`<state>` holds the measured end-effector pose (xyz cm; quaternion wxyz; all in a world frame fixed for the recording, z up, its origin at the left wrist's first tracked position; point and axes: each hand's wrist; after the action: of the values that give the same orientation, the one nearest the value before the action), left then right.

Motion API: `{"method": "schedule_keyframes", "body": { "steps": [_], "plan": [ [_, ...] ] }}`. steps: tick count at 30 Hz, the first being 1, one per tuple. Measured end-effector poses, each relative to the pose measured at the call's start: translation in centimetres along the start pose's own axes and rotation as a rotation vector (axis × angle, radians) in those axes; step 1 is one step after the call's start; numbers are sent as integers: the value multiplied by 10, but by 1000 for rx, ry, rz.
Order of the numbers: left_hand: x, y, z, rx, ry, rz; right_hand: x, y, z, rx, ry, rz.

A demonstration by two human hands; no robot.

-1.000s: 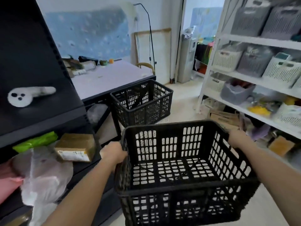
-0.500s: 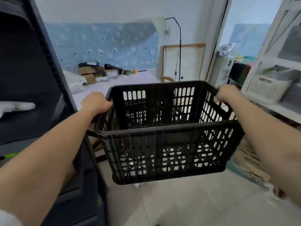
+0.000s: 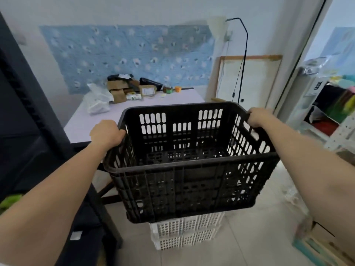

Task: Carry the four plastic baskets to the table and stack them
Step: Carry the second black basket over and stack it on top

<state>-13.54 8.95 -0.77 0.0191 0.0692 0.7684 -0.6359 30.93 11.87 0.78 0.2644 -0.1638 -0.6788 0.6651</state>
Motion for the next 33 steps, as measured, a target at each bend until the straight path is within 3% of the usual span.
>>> {"method": "schedule_keyframes", "body": {
  "steps": [5,12,33],
  "plan": [
    [-8,14,-43,-24,-107,-31,37,10,-86,31,-93,-13],
    [-22,46,-84,-59,-193,-54,62,30,-137,68,-166,70],
    [-16,69,-102,-89,-100,-57,54,61,-146,98,-103,148]
  ]
}}
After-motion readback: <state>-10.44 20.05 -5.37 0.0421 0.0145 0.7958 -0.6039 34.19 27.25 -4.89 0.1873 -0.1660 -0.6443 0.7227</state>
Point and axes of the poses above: each hand's wrist, its own z-axis away from the middle knuckle, its own y-axis out of the palm, x = y × z, and after that the axes turned 15 degrees about y, right-handed
